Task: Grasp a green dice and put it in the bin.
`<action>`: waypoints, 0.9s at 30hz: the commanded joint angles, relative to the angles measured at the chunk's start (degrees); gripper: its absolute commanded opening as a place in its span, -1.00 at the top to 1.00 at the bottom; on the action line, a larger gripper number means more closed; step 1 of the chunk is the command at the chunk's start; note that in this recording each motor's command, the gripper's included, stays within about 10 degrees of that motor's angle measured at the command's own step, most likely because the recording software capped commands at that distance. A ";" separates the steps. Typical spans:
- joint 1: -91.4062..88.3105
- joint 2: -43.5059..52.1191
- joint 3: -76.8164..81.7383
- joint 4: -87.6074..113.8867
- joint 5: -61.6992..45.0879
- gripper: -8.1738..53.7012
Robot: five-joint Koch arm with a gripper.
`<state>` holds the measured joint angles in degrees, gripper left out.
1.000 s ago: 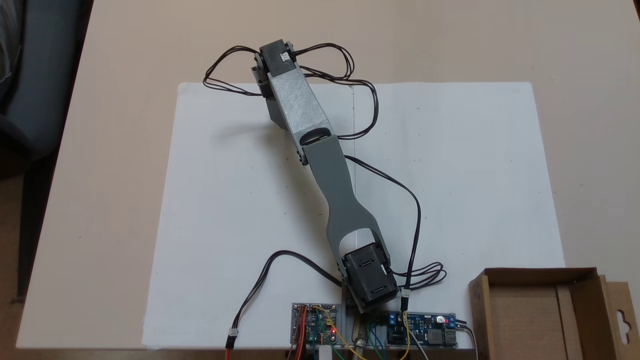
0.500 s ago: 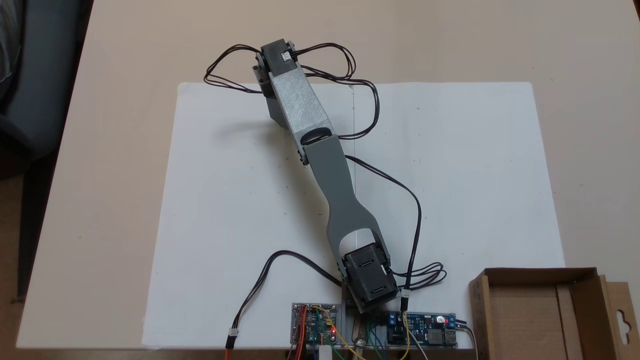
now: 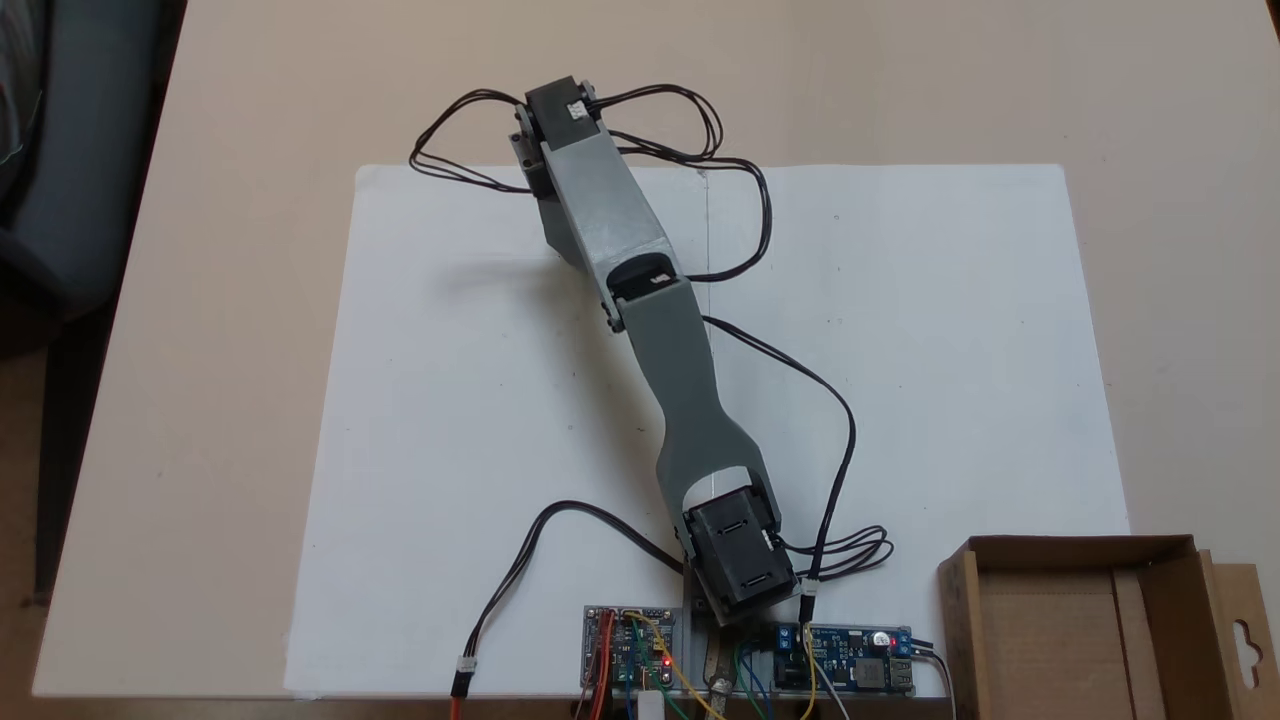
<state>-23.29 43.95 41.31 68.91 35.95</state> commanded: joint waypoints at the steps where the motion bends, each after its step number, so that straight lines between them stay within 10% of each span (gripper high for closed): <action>1: 0.70 7.38 2.11 0.09 3.87 0.35; 27: 9.23 42.63 19.60 20.39 -5.10 0.35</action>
<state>-13.97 84.11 60.73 80.60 34.10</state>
